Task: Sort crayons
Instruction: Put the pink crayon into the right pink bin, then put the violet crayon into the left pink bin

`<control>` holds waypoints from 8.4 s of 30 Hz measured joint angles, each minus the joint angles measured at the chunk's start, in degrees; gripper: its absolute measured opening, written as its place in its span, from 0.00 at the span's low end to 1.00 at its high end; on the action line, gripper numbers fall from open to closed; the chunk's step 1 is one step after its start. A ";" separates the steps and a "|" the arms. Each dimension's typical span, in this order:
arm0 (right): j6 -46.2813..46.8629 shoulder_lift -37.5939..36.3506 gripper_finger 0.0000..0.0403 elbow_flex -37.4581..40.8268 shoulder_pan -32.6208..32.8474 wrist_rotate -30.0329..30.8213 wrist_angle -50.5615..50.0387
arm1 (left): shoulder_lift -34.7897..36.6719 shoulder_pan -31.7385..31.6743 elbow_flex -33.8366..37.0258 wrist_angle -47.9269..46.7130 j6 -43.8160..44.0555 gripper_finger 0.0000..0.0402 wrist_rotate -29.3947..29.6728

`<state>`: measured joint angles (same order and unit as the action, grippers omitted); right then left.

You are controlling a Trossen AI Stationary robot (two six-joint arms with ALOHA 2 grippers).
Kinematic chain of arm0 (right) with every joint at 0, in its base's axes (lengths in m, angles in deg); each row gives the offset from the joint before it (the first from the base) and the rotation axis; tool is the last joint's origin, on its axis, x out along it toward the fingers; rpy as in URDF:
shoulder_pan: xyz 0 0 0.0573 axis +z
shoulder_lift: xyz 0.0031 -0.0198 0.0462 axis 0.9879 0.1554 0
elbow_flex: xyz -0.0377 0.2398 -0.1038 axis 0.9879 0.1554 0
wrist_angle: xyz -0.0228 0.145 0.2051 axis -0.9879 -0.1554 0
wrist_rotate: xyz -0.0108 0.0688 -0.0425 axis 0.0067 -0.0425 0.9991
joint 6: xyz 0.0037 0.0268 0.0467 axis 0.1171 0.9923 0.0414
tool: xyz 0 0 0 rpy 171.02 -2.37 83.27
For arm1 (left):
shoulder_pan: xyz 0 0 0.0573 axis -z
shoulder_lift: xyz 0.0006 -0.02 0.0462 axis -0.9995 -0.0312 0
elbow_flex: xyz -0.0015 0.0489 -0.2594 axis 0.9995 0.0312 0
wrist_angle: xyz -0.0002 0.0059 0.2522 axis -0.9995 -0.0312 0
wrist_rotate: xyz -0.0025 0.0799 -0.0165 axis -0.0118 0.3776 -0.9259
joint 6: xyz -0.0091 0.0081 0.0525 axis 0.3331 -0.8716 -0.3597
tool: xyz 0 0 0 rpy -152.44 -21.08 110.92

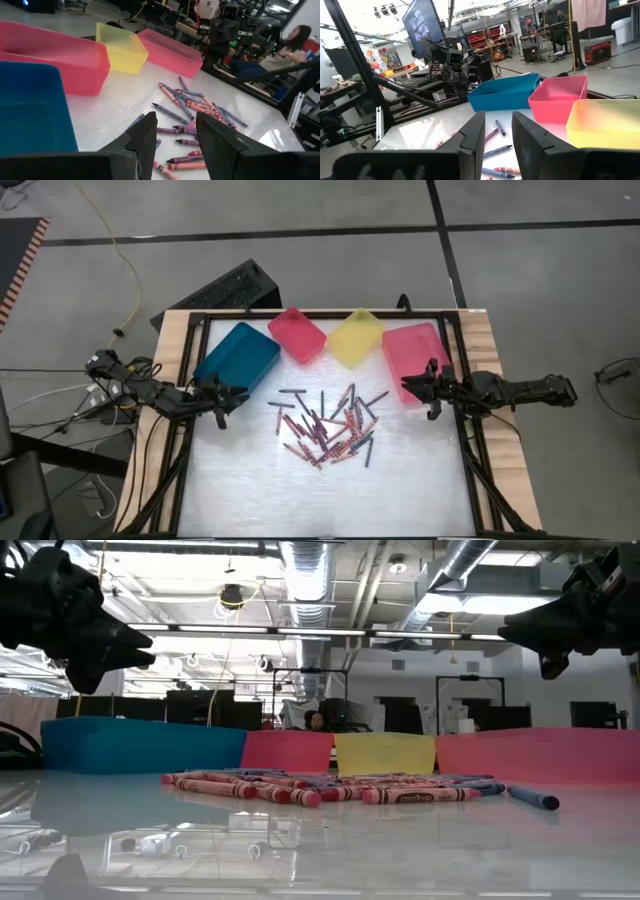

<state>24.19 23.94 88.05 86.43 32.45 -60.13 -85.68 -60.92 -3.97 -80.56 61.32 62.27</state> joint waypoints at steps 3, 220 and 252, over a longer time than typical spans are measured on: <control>0.00 0.00 0.27 0.00 0.00 0.11 -0.21 | 0.00 0.02 0.00 0.00 -0.37 0.32 -0.09; 13.12 73.57 0.19 -49.31 -39.57 4.10 -61.13 | 0.02 0.00 -11.54 -9.14 -3.43 0.36 5.51; -18.20 82.39 0.37 -55.45 -8.48 -11.03 -47.06 | 0.01 0.00 -11.54 -8.00 -6.80 0.36 8.76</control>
<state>5.99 106.33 32.60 77.94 21.42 -107.19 -85.68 -60.92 -15.51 -88.56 54.53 71.04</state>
